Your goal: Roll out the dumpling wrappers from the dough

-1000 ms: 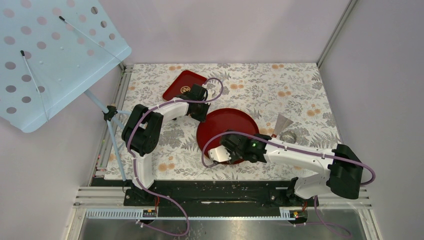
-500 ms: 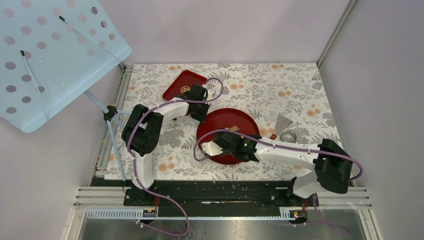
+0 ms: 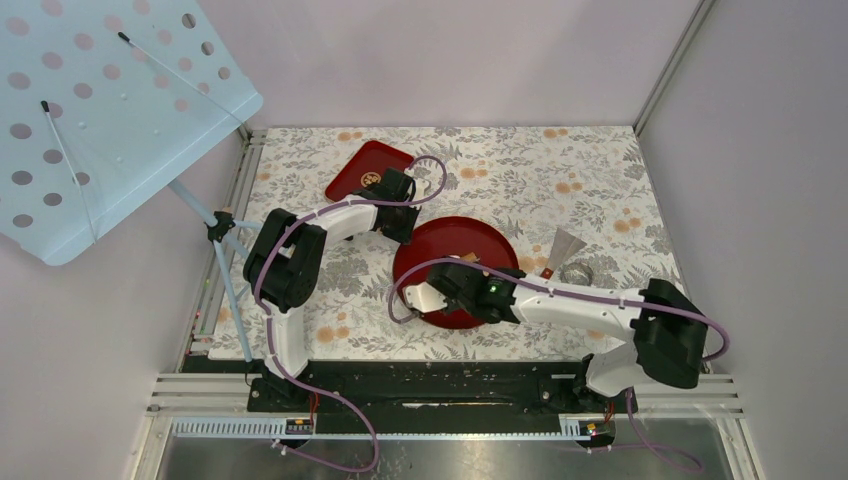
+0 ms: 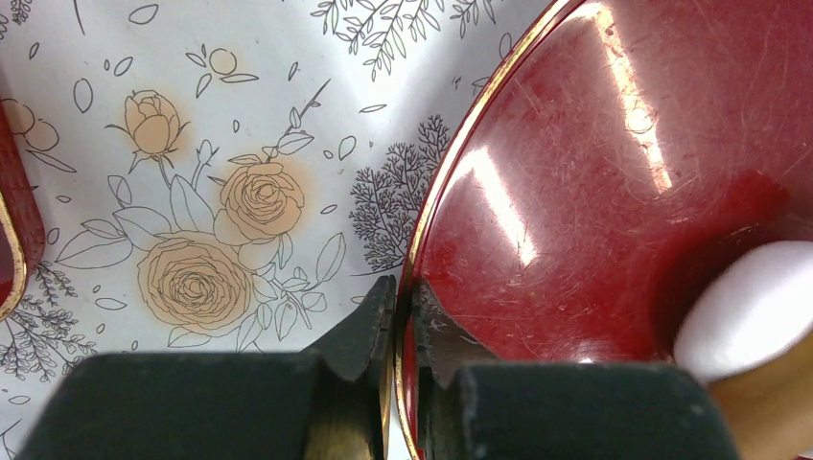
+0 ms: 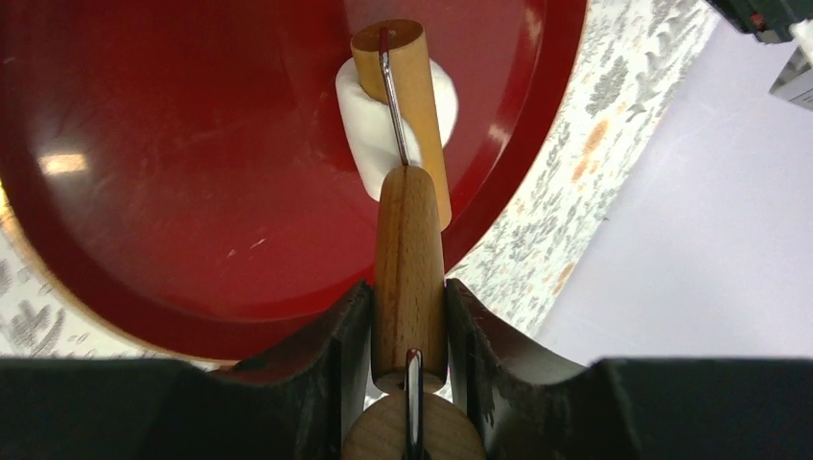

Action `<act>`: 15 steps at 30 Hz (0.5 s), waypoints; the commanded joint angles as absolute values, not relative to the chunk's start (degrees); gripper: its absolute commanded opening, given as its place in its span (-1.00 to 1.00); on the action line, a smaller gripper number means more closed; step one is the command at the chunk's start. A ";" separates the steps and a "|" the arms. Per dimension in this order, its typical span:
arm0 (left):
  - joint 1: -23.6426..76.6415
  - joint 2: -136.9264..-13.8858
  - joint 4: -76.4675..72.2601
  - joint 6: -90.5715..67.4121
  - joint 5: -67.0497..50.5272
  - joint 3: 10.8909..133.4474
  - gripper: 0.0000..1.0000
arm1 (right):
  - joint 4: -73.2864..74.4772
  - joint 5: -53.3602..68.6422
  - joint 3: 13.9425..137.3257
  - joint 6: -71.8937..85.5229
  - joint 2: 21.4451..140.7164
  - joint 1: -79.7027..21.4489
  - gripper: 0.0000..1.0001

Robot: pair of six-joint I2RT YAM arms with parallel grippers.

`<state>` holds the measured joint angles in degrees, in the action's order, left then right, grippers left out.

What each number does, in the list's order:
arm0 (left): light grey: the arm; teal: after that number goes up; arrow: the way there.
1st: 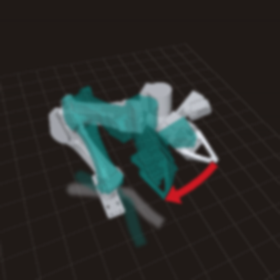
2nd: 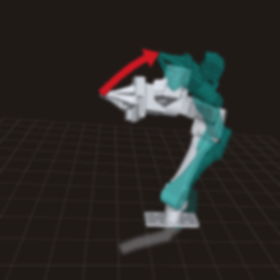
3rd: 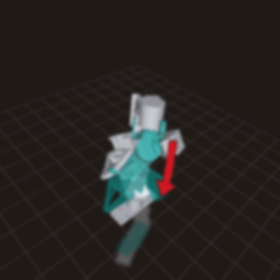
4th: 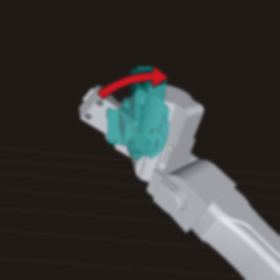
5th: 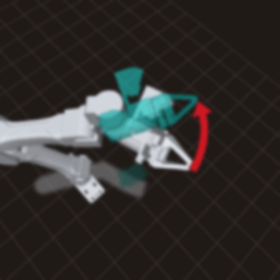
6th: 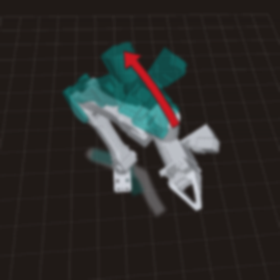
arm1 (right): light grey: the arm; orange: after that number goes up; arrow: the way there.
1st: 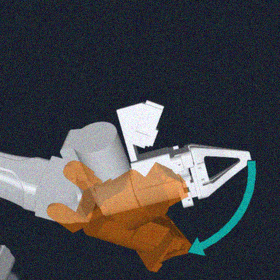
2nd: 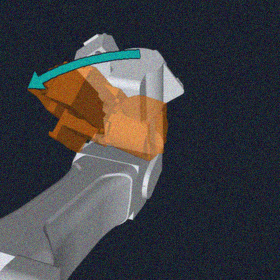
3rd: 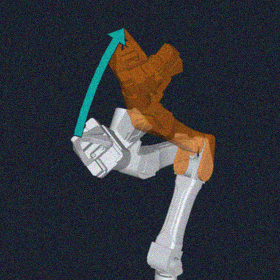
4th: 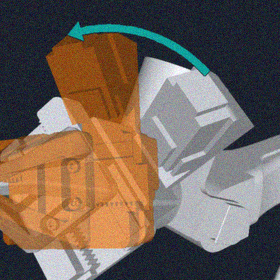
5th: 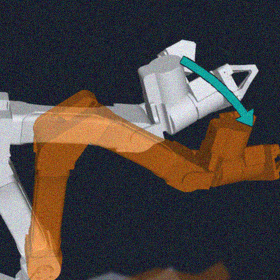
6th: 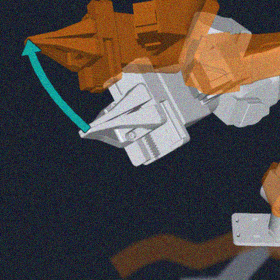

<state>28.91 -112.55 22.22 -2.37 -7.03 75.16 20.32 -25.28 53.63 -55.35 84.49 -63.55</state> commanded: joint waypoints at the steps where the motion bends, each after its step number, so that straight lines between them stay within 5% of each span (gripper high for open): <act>1: 29.94 -114.30 22.23 -1.23 -4.53 74.96 -1.00 | 32.30 -17.52 56.35 -52.52 79.73 -63.59 -1.00; 15: 30.12 -114.26 22.24 -1.14 -4.22 74.94 -1.00 | 31.72 -17.15 64.90 -37.45 82.48 -61.30 -1.00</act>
<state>28.93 -112.55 22.22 -2.11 -7.01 75.16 32.47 -17.12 58.06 -45.23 80.31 -62.98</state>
